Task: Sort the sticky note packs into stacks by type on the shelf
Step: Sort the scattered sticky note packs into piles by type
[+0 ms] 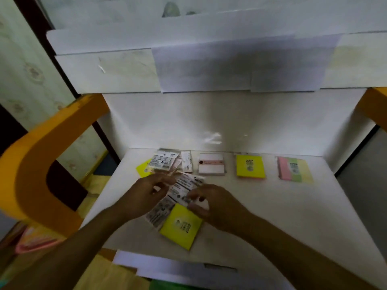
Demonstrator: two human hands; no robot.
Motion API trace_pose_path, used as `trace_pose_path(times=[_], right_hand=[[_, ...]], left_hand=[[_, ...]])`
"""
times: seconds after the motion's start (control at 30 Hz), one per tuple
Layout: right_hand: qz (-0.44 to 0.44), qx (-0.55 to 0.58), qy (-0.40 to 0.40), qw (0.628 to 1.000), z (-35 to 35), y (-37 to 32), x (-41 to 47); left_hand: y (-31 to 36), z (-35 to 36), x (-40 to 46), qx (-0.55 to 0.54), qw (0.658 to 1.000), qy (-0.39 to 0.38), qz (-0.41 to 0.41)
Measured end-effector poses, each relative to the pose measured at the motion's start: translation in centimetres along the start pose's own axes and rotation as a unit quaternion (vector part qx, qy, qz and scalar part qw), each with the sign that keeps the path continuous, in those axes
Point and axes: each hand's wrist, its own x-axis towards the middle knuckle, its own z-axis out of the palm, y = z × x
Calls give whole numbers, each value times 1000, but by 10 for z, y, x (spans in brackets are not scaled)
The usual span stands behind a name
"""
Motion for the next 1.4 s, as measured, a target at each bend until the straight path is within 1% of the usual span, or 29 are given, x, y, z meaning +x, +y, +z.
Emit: trace_pose_path(times=[0.07, 0.13, 0.2, 0.27, 0.33, 0.4, 0.43, 0.47, 0.53, 0.57, 0.67, 0.73, 0.8, 0.93, 1.0, 1.1, 1.17, 1.23, 1.27, 1.4], right_hand=[[22, -53, -53, 997, 20, -12, -9], [44, -118, -84, 988, 32, -20, -14], [48, -144, -84, 985, 39, -28, -14], [49, -135, -71, 987, 42, -28, -13], [53, -95, -29, 994, 42, -21, -12], [66, -30, 57, 996, 38, -12, -9], [75, -5, 107, 991, 34, -8, -6], [85, 16, 152, 985, 30, -4, -2], [101, 54, 208, 971, 20, 3, 3], [102, 62, 216, 969, 13, 5, 3], [107, 76, 207, 969, -7, 16, -3], [135, 125, 214, 959, -20, 26, -9], [178, 207, 225, 935, -34, 41, -13], [240, 346, 195, 886, -63, 69, -22], [251, 379, 211, 865, -74, 80, -26], [264, 400, 261, 838, -88, 99, -26], [278, 397, 289, 826, -94, 111, -21], [298, 386, 308, 817, -95, 123, -15], [308, 372, 312, 818, -95, 127, -11], [322, 302, 304, 844, -93, 138, -1]], left_hand=[[-13, -2, -16, 8, 1000, -15, -11], [-19, 2, -22, 1, 1000, -6, -25], [-18, 5, -25, -5, 999, 11, -42], [-12, 8, -26, 1, 999, 22, -42], [-4, 10, -27, -15, 999, 29, -43], [9, 16, -27, -80, 995, 30, -54], [15, 20, -26, -140, 986, 26, -83], [23, 24, -23, -209, 971, 18, -115], [37, 33, -15, -295, 944, 5, -150], [42, 38, -10, -303, 942, 4, -142], [60, 51, 7, -329, 936, 14, -126], [68, 58, 19, -327, 937, 16, -123], [74, 65, 32, -345, 928, 14, -136], [92, 78, 56, -400, 900, -6, -171], [100, 85, 64, -379, 909, -34, -170], [108, 92, 72, -336, 924, -98, -156], [112, 96, 77, -325, 924, -126, -158], [112, 101, 81, -308, 931, -121, -155], [112, 103, 82, -296, 937, -111, -148], [97, 91, 79, -241, 962, -68, -110]])
